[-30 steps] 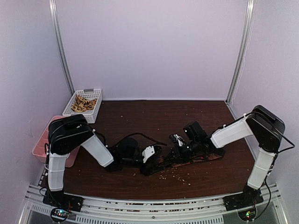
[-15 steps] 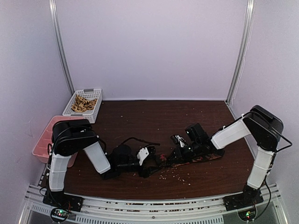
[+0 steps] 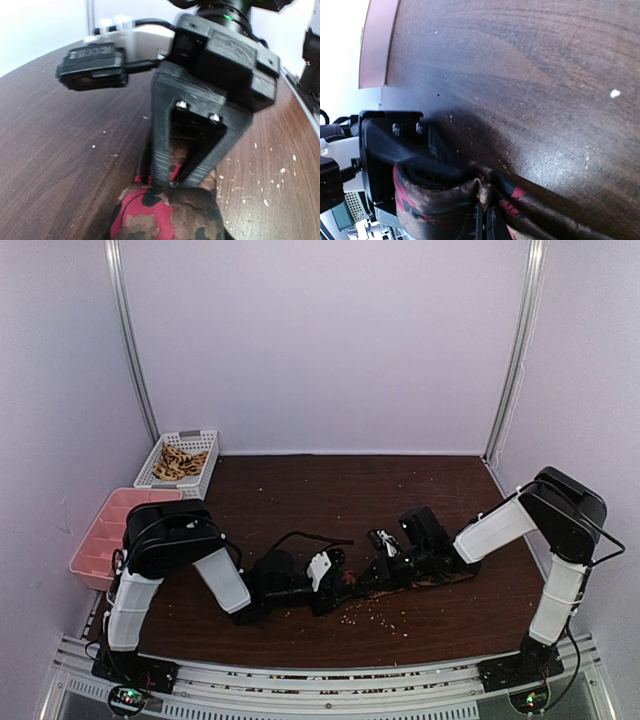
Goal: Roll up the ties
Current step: Roll the tie at the center of the board.
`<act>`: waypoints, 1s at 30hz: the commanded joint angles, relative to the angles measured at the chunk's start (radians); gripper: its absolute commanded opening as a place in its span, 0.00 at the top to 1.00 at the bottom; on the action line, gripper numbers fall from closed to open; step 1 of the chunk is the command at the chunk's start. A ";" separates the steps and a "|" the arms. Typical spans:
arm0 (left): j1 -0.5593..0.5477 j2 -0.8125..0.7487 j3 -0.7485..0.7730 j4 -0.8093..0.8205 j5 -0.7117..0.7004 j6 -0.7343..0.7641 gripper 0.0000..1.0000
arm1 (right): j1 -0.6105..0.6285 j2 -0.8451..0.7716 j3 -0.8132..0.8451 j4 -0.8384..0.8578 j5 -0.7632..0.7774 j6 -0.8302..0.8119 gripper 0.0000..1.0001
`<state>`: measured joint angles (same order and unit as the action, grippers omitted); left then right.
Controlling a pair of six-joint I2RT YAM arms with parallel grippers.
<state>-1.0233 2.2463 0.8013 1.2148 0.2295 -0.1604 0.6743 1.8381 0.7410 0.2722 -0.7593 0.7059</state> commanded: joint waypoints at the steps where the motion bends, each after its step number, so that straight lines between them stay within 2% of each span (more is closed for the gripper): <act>1: -0.008 0.003 -0.030 -0.039 -0.029 -0.004 0.65 | 0.003 -0.002 -0.048 -0.093 0.089 0.007 0.99; 4: -0.007 -0.024 -0.057 -0.097 -0.006 0.040 0.71 | -0.007 -0.056 -0.044 -0.108 0.076 -0.002 0.88; 10: -0.008 -0.072 -0.041 -0.324 0.022 0.139 0.70 | -0.010 -0.181 -0.025 -0.102 0.006 0.005 0.51; 14: -0.008 -0.085 -0.009 -0.454 0.023 0.179 0.69 | 0.014 -0.215 0.002 -0.118 -0.030 0.014 0.38; 16: -0.008 -0.084 0.004 -0.479 0.033 0.179 0.68 | 0.032 -0.201 0.022 -0.136 -0.039 0.010 0.36; 24: -0.008 -0.082 0.023 -0.507 0.052 0.169 0.67 | 0.054 -0.070 0.107 -0.228 0.026 -0.049 0.48; 26: -0.008 -0.083 0.026 -0.513 0.055 0.172 0.67 | 0.053 -0.055 0.122 -0.247 0.050 -0.067 0.60; 28: -0.006 -0.084 0.028 -0.518 0.055 0.174 0.67 | 0.053 -0.049 0.121 -0.258 0.066 -0.078 0.81; 30: -0.006 -0.090 0.032 -0.525 0.052 0.177 0.64 | 0.053 -0.049 0.113 -0.266 0.078 -0.087 0.96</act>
<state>-1.0290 2.1330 0.8421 0.8799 0.2760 -0.0067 0.7242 1.7725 0.8497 0.0647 -0.7563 0.6552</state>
